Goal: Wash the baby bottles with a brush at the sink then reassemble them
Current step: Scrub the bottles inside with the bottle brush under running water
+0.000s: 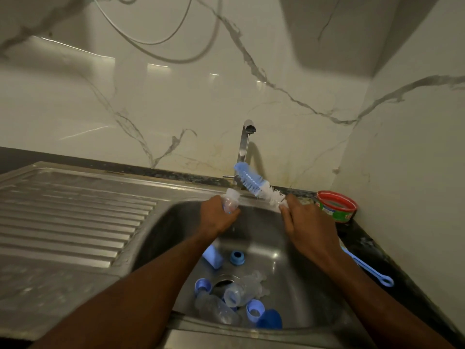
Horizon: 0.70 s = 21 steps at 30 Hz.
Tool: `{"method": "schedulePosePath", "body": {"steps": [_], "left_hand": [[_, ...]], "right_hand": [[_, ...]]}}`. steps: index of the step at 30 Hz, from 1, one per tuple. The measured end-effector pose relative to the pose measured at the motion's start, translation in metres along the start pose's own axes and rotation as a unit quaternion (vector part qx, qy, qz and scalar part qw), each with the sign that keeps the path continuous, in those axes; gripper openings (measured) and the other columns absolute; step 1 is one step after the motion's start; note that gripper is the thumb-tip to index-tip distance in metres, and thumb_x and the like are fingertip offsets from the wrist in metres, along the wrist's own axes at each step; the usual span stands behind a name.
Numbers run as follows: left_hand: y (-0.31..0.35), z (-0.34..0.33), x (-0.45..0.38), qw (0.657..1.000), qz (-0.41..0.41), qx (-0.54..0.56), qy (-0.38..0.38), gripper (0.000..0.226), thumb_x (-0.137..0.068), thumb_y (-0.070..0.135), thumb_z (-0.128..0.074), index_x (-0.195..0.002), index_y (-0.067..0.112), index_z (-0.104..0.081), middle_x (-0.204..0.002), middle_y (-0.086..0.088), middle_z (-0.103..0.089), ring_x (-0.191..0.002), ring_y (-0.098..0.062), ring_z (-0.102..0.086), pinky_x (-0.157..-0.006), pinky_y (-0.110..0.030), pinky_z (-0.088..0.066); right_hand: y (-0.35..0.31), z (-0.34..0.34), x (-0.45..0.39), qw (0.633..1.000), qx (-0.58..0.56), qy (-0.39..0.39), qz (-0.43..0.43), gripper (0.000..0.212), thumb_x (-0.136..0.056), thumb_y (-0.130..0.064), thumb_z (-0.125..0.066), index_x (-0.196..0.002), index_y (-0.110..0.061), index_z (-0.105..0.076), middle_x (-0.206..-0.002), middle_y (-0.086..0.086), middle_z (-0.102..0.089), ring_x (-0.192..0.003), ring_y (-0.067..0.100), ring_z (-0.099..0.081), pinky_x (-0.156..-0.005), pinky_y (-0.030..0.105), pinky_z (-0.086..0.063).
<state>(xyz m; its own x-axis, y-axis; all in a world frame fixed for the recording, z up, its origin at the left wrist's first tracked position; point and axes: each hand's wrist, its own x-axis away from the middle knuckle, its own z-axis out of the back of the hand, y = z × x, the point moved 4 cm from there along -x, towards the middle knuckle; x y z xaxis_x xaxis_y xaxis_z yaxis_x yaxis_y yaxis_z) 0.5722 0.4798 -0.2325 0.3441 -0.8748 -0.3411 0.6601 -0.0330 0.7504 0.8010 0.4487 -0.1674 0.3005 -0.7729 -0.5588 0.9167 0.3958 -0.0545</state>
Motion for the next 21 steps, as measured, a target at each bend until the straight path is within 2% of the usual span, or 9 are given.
{"method": "schedulePosePath", "body": {"steps": [2, 4, 7, 9, 12, 16, 18, 21], "left_hand": [[-0.002, 0.001, 0.001, 1.000, 0.005, 0.000, -0.013, 0.045, -0.087, 0.034, -0.078, -0.120, 0.008, -0.061, -0.116, -0.009, -0.065, -0.102, -0.018, -0.060, -0.086, -0.028, -0.046], [0.011, -0.002, 0.006, 0.997, -0.048, 0.015, -0.050, 0.041, -0.088, 0.031, -0.077, -0.119, 0.009, -0.061, -0.114, -0.005, -0.064, -0.100, -0.014, -0.059, -0.088, -0.027, -0.047], [0.036, -0.015, 0.021, 0.981, -0.150, -0.014, -0.125, 0.039, -0.085, 0.027, -0.079, -0.118, 0.012, -0.063, -0.113, -0.002, -0.066, -0.103, -0.013, -0.061, -0.095, -0.033, -0.052], [0.041, -0.022, 0.022, 0.976, -0.172, -0.027, -0.130, 0.035, -0.082, 0.027, -0.080, -0.112, 0.014, -0.066, -0.108, -0.001, -0.069, -0.099, -0.011, -0.064, -0.093, -0.036, -0.055], [0.039, -0.013, 0.016, 0.989, -0.130, 0.006, -0.076, 0.027, -0.088, 0.029, -0.076, -0.108, 0.013, -0.068, -0.101, 0.003, -0.067, -0.097, -0.011, -0.065, -0.086, -0.025, -0.051], [0.015, 0.010, 0.004, 0.999, -0.018, 0.025, 0.014, 0.042, -0.090, 0.038, -0.075, -0.116, 0.008, -0.064, -0.102, -0.001, -0.059, -0.095, -0.012, -0.056, -0.085, -0.025, -0.043], [0.007, 0.014, 0.002, 1.000, -0.003, 0.015, 0.013, 0.047, -0.088, 0.040, -0.076, -0.119, 0.007, -0.063, -0.105, -0.004, -0.061, -0.095, -0.012, -0.055, -0.085, -0.025, -0.043], [0.012, 0.004, 0.006, 0.999, -0.040, 0.001, -0.033, 0.039, -0.091, 0.037, -0.074, -0.117, 0.011, -0.063, -0.107, -0.002, -0.062, -0.094, -0.010, -0.055, -0.085, -0.025, -0.045]], "right_hand": [[-0.007, -0.004, 0.003, 1.000, -0.002, -0.013, 0.019, 0.029, -0.106, -0.045, -0.038, -0.122, -0.026, -0.053, -0.095, -0.001, -0.067, -0.076, 0.014, -0.061, -0.070, 0.037, -0.057], [-0.017, -0.011, 0.002, 0.999, 0.010, -0.045, 0.028, 0.027, -0.106, -0.045, -0.041, -0.126, -0.029, -0.050, -0.098, -0.002, -0.067, -0.081, 0.015, -0.063, -0.074, 0.034, -0.055], [-0.026, -0.017, -0.009, 0.993, 0.067, -0.097, -0.018, 0.033, -0.101, -0.039, -0.056, -0.130, -0.027, -0.050, -0.109, 0.002, -0.068, -0.092, 0.020, -0.066, -0.075, 0.033, -0.049], [-0.027, -0.014, -0.013, 0.994, 0.075, -0.075, -0.019, 0.028, -0.102, -0.042, -0.053, -0.126, -0.027, -0.052, -0.106, 0.002, -0.068, -0.090, 0.022, -0.067, -0.077, 0.035, -0.053], [-0.025, -0.007, -0.007, 0.998, 0.048, -0.027, 0.025, 0.026, -0.105, -0.046, -0.043, -0.125, -0.031, -0.051, -0.098, 0.000, -0.069, -0.082, 0.019, -0.065, -0.072, 0.037, -0.056], [-0.011, -0.005, 0.002, 0.998, 0.045, -0.023, 0.040, 0.030, -0.105, -0.048, -0.039, -0.127, -0.032, -0.053, -0.095, -0.002, -0.070, -0.077, 0.015, -0.063, -0.069, 0.035, -0.056], [-0.007, -0.006, 0.002, 0.998, 0.037, -0.021, 0.043, 0.030, -0.105, -0.047, -0.039, -0.126, -0.032, -0.055, -0.093, -0.002, -0.070, -0.075, 0.014, -0.062, -0.068, 0.034, -0.056], [-0.015, -0.010, 0.000, 0.999, 0.019, -0.025, 0.041, 0.028, -0.105, -0.046, -0.042, -0.124, -0.032, -0.056, -0.096, -0.002, -0.071, -0.075, 0.014, -0.063, -0.067, 0.032, -0.054]]}}
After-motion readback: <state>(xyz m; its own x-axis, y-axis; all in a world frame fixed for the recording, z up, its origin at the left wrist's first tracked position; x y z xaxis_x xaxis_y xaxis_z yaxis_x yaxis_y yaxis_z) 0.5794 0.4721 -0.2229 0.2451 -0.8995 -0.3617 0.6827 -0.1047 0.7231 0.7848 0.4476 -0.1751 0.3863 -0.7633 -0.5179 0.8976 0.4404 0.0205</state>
